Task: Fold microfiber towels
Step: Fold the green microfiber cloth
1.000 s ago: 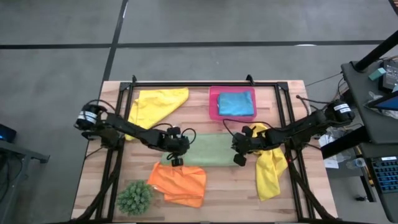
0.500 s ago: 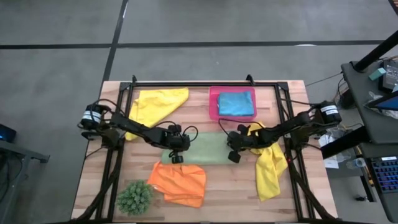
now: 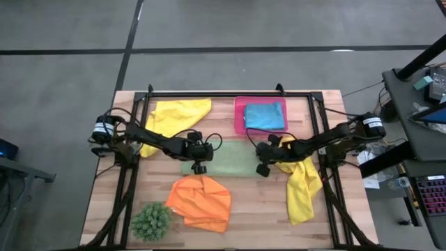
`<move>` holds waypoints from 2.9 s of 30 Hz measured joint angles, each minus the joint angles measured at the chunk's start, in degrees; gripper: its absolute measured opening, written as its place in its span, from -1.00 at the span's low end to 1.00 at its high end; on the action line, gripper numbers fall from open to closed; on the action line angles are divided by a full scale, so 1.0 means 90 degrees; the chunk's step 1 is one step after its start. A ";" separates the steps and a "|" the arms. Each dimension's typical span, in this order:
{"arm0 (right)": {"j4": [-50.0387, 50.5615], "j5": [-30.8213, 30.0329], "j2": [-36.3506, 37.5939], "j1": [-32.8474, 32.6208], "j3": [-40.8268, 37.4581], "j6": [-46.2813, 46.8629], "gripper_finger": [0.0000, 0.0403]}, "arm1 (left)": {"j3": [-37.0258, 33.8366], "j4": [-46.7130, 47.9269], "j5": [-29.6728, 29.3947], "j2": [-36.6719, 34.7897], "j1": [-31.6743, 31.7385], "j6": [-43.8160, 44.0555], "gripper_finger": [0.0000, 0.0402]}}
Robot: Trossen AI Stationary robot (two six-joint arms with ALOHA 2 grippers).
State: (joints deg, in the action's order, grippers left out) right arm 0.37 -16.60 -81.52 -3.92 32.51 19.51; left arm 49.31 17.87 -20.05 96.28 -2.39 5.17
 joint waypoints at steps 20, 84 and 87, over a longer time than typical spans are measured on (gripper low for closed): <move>0.1176 0.0687 0.2240 -0.0118 -0.0085 0.2402 -0.95 | 0.1041 -0.0100 0.0014 -0.0630 -0.0666 0.0290 -0.95; 0.0022 0.1056 0.0258 0.0518 -0.0036 0.3830 -0.95 | -0.0229 -0.0158 0.0075 -0.0715 -0.0409 -0.0555 -0.95; 0.0542 0.1029 0.0645 0.0517 -0.0036 0.3830 -0.95 | -0.0426 -0.0190 0.0219 -0.0715 -0.0409 -0.0362 -0.95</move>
State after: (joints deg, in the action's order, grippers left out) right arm 5.24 -7.34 -75.71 0.73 32.18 53.98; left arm 45.48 16.16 -18.08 89.84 -6.07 1.90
